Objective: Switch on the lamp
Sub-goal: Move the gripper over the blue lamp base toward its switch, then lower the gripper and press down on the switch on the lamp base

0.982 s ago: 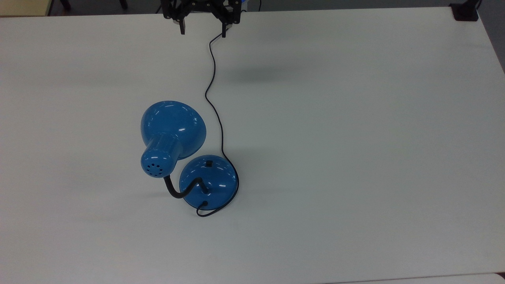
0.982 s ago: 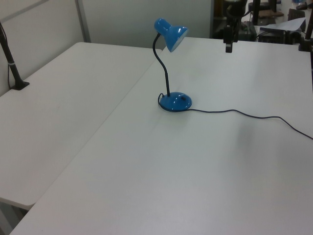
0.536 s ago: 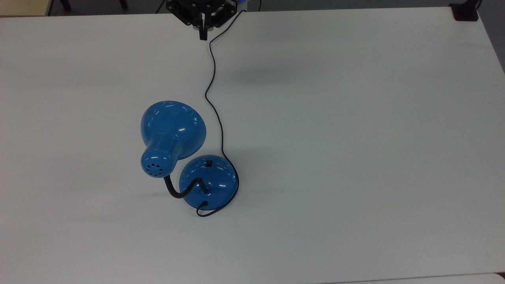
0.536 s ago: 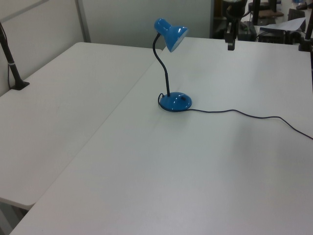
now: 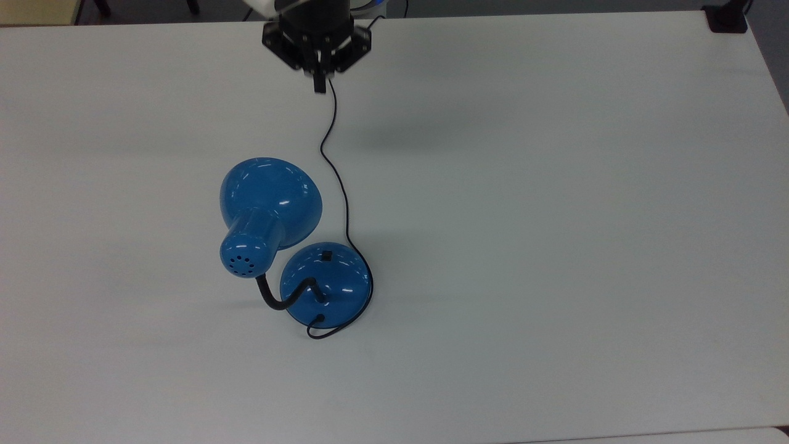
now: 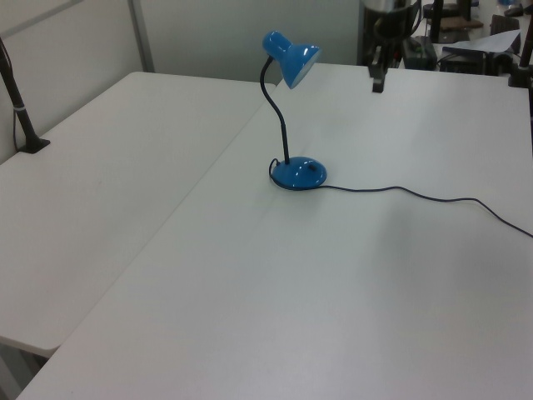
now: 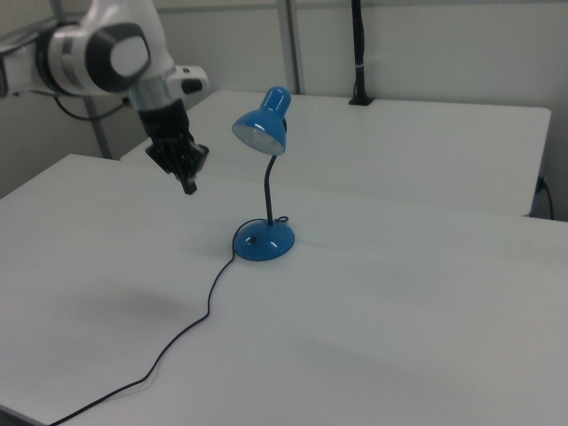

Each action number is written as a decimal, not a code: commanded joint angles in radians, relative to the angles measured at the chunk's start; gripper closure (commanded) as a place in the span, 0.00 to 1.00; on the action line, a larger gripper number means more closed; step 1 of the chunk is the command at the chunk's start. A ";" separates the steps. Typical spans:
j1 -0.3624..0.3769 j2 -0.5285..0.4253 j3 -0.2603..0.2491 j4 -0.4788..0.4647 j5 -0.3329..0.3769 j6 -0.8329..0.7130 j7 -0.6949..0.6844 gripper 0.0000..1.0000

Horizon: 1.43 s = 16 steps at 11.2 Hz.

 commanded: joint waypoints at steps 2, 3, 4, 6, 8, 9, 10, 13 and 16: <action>0.000 0.147 -0.001 -0.045 -0.009 0.240 -0.013 1.00; 0.001 0.172 0.000 -0.059 -0.011 0.309 -0.009 1.00; -0.002 0.176 0.003 -0.090 -0.009 0.375 -0.006 1.00; -0.003 0.175 0.005 -0.177 -0.009 0.535 0.004 1.00; -0.003 0.192 0.005 -0.216 -0.009 0.636 0.050 1.00; -0.003 0.199 0.005 -0.214 -0.011 0.648 0.050 1.00; -0.005 0.212 0.005 -0.211 -0.009 0.688 0.054 1.00; -0.009 0.259 0.005 -0.209 -0.009 0.800 0.065 1.00; -0.016 0.301 0.003 -0.202 -0.011 0.887 0.065 1.00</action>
